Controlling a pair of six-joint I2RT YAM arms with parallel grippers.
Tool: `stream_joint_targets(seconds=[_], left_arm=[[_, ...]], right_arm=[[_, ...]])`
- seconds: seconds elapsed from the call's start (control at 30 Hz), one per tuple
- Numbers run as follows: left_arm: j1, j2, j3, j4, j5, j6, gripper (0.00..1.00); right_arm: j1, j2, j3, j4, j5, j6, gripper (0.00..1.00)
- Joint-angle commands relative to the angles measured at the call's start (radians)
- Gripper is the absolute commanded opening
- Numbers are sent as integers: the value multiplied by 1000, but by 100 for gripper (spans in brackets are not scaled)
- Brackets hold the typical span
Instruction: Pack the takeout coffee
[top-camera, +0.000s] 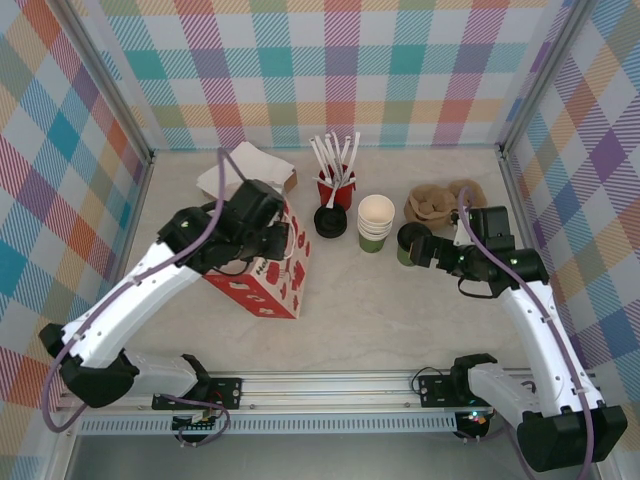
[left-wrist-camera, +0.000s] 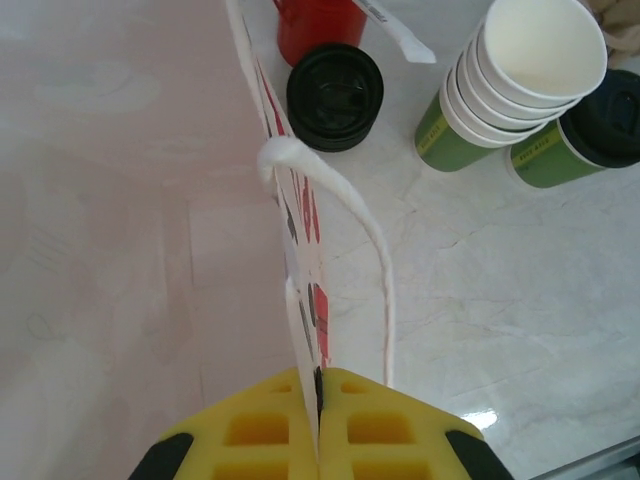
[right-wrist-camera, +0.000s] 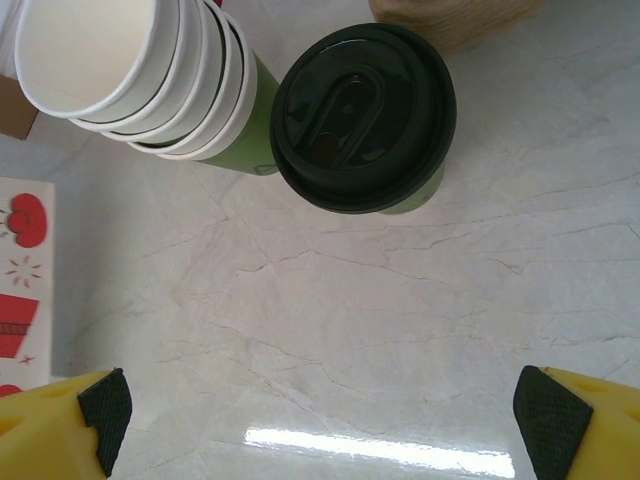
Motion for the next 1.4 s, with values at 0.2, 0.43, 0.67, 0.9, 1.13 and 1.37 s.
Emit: stream_joint_targets(seconds=[0.2, 0.43, 0.67, 0.9, 1.13, 1.37], left_arm=[[-53, 82, -35, 76, -13, -51, 0], [-53, 127, -29, 101, 61, -43, 7], [-53, 124, 0, 114, 111, -29, 41], [-53, 47, 42, 92, 51, 15, 63], [-52, -99, -11, 110, -79, 56, 77], [-46, -254, -129, 107, -260, 19, 91]], right_arm=[[-10, -8, 0, -8, 11, -42, 100], [-10, -49, -19, 47, 33, -46, 100], [-10, -23, -14, 65, -11, -79, 100], [-10, 118, 168, -37, 23, -162, 100], [-37, 311, 298, -38, 30, -256, 100], [-146, 535, 439, -5, -18, -315, 100]])
